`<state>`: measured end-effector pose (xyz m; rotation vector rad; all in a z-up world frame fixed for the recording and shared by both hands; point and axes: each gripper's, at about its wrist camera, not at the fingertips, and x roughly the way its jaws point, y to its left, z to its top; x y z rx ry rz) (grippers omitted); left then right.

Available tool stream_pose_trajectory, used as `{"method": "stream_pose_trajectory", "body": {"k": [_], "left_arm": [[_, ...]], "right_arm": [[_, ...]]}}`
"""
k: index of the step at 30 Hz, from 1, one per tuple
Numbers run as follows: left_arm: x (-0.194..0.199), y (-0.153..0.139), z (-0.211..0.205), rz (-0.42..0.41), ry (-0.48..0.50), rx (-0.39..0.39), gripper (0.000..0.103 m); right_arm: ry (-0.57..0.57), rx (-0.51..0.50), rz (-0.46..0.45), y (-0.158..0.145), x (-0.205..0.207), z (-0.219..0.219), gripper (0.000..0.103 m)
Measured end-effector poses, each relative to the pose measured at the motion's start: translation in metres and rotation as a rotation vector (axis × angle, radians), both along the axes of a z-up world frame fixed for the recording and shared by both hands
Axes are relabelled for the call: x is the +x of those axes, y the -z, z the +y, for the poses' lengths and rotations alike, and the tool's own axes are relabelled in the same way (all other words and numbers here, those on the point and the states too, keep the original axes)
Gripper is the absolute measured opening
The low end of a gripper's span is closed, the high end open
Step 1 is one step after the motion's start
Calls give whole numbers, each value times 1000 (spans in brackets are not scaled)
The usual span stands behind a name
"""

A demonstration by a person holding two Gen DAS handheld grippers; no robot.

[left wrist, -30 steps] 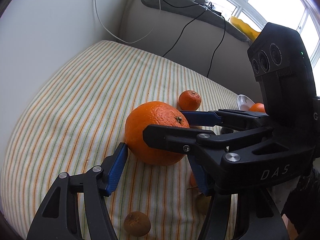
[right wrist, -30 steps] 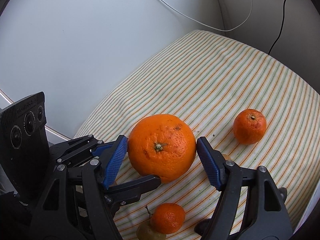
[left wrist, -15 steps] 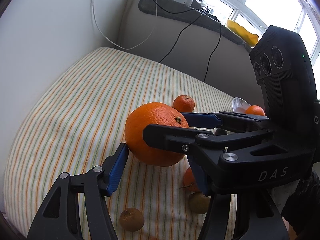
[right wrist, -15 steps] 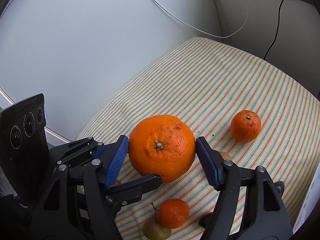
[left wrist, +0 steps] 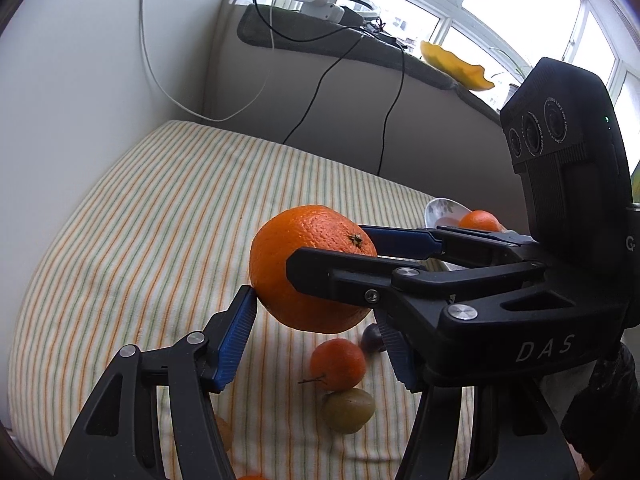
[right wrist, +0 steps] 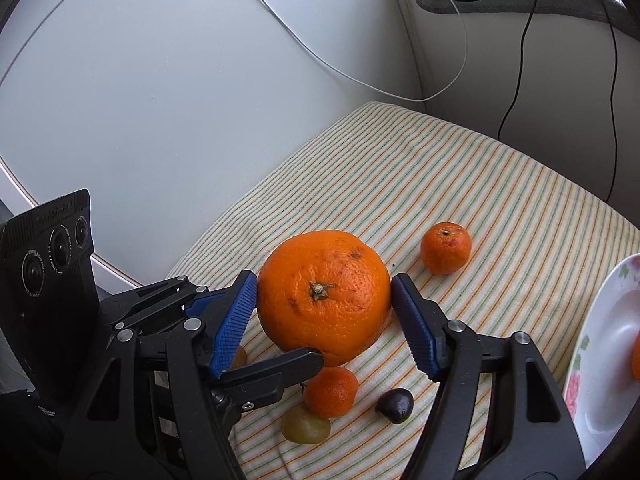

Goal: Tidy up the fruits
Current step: 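Lift the tangerine with the right gripper and carry it to the plate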

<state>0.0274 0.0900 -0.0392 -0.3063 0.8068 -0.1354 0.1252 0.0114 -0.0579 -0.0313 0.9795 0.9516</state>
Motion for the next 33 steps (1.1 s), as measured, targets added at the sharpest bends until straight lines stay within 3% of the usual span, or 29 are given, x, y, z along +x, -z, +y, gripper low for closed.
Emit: {"method": "stream_pose_trajectory", "body": {"k": [15,33], "left_arm": [[11,-12,-57,-25,105,1,60],[26,-12,-139,-21,281,-21,60]], "right_arm": [[117,20,-29,-21,-10,-67,72],[321,36,-38,-23,-31,-182,72]]}}
